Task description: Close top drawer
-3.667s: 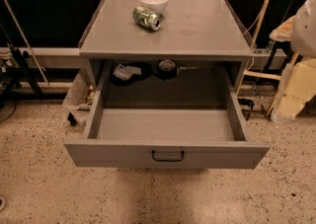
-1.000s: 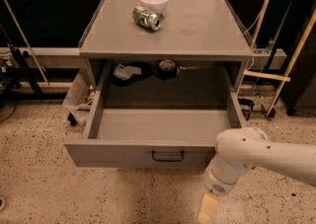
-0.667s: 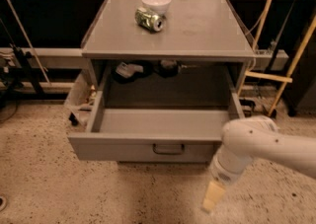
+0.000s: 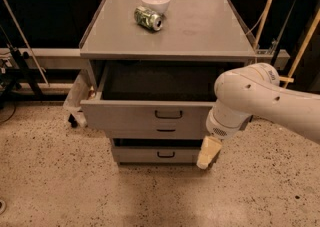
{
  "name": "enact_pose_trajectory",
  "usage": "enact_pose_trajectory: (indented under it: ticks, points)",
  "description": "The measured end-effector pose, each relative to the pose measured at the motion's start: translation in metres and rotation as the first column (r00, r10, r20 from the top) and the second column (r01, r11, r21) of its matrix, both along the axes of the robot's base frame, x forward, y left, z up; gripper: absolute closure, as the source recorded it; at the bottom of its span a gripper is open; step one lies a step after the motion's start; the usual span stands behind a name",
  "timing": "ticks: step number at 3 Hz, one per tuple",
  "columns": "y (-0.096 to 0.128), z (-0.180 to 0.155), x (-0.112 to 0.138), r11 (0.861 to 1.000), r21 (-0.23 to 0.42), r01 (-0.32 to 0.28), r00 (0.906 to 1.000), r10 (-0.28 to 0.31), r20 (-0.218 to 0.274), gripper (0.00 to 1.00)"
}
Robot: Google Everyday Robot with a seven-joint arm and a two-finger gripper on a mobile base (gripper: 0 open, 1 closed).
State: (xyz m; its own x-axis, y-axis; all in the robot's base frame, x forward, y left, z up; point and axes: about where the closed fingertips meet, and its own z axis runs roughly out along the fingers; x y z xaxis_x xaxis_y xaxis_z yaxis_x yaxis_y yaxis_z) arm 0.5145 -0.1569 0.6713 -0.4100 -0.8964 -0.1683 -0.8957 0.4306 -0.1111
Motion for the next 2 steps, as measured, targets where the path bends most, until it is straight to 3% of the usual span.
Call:
enact_pose_trajectory:
  ticks: [2]
  points:
    - [-0.001, -0.012, -0.005, 1.000, 0.025, 0.007, 0.9995, -0.006, -0.030, 0.00]
